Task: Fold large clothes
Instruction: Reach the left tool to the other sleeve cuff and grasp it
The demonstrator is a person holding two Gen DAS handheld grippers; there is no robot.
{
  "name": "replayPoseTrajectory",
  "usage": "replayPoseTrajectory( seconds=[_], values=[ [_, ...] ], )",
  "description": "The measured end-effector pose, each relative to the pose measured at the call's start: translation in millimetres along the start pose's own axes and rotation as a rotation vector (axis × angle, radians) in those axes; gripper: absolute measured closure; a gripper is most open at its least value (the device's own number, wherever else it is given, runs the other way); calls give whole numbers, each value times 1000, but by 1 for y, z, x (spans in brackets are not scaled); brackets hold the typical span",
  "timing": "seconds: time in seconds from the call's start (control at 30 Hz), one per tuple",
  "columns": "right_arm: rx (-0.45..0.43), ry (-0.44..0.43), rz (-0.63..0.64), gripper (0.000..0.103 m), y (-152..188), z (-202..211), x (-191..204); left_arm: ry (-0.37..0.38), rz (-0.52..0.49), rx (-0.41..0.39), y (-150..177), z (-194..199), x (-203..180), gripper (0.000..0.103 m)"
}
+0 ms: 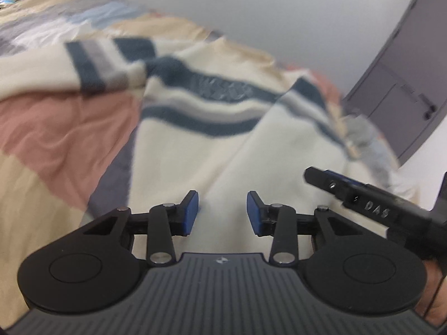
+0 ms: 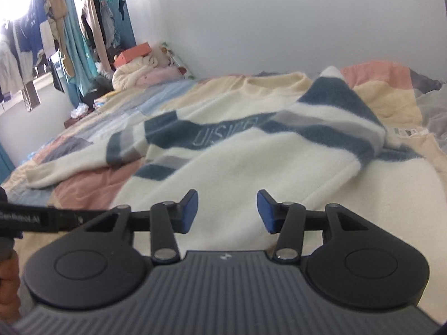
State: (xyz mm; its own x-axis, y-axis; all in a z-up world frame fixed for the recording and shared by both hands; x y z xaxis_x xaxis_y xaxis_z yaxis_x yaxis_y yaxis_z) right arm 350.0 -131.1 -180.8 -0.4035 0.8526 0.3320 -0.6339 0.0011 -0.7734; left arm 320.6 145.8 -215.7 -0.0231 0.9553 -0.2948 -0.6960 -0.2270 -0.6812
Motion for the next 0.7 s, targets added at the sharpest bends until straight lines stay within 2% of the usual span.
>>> replayPoseTrajectory(
  seconds=[0.07, 0.2, 0.3, 0.47, 0.7],
  values=[
    [41, 13, -59, 61, 5, -9, -12, -1, 40, 34, 3, -7, 5, 59],
    [74, 1, -109, 61, 12, -15, -23, 8, 83, 36, 4, -10, 11, 59],
    [79, 2, -105, 61, 11, -16, -21, 4, 126, -42, -3, 6, 20, 59],
    [78, -5, -116, 61, 12, -13, -23, -63, 245, -178, -24, 35, 58, 58],
    [66, -3, -87, 62, 16, -13, -24, -191, 437, -282, -55, 49, 123, 55]
  ],
)
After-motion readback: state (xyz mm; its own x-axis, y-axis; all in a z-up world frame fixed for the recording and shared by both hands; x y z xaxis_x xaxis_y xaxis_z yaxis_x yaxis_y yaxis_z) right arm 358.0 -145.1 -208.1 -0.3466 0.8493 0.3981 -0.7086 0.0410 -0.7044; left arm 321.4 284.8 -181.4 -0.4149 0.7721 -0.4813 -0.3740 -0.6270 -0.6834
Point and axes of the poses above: each gripper's, at about its wrist camera, not at the fingertips, and z roughly against the way its jaws point, x to its left, y to its underside, the point moved 1 cm from there along -z, roughly the way its jaws point, and after that the axes turned 8 degrees about -z, right-handed, at the moved point
